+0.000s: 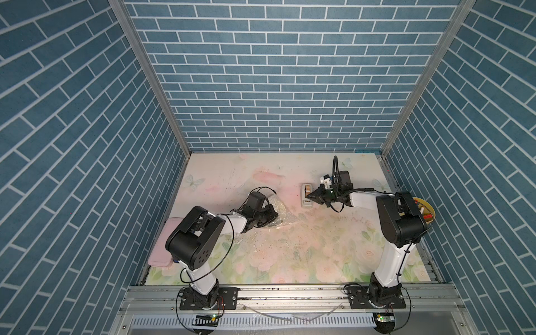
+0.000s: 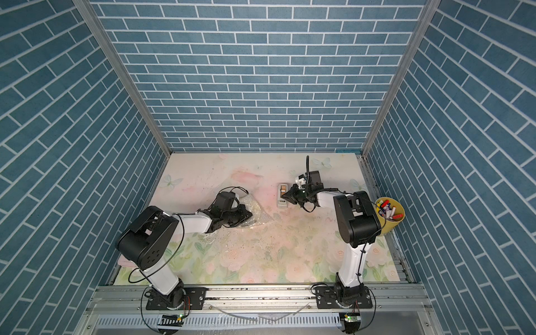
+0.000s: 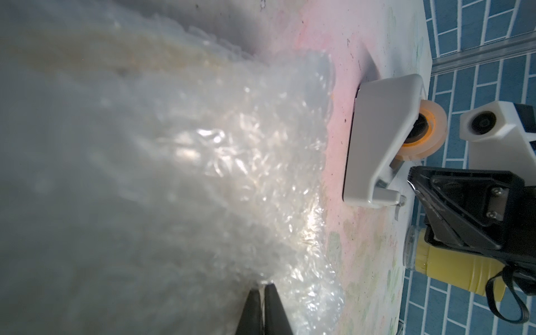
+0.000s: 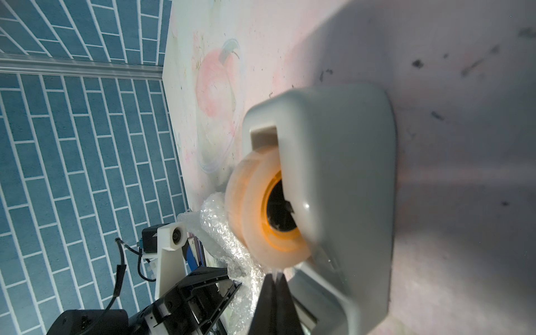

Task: Wrap dinner plates in bubble wrap
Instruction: Pull the tape from the tape cutter.

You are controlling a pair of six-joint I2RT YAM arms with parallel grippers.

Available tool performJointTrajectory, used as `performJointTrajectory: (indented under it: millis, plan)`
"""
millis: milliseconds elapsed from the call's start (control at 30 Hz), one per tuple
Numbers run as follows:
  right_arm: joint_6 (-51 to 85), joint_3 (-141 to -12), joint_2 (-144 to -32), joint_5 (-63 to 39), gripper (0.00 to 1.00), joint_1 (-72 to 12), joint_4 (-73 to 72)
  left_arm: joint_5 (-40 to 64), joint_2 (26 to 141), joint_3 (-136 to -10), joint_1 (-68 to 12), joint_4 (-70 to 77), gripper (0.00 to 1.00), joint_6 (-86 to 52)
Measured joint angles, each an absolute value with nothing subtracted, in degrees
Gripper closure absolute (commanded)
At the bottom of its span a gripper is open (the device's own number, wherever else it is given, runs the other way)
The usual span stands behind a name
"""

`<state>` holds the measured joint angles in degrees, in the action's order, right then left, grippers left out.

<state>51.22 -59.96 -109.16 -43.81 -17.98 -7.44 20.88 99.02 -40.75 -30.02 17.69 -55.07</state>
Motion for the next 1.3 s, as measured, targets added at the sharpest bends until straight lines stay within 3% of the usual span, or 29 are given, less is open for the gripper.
performJointTrajectory:
  millis: [833, 1300]
  plan:
    - [57.23, -54.74, -106.08, -44.82, 1.00, -17.74, -13.28, 21.56, 99.02, -40.10, -29.74, 18.87, 0.92, -55.70]
    - [55.02, -54.48, -104.97, -42.06, 1.00, -19.38, -7.18, 21.69, 99.13, -39.92, -29.69, 19.20, 0.93, -55.70]
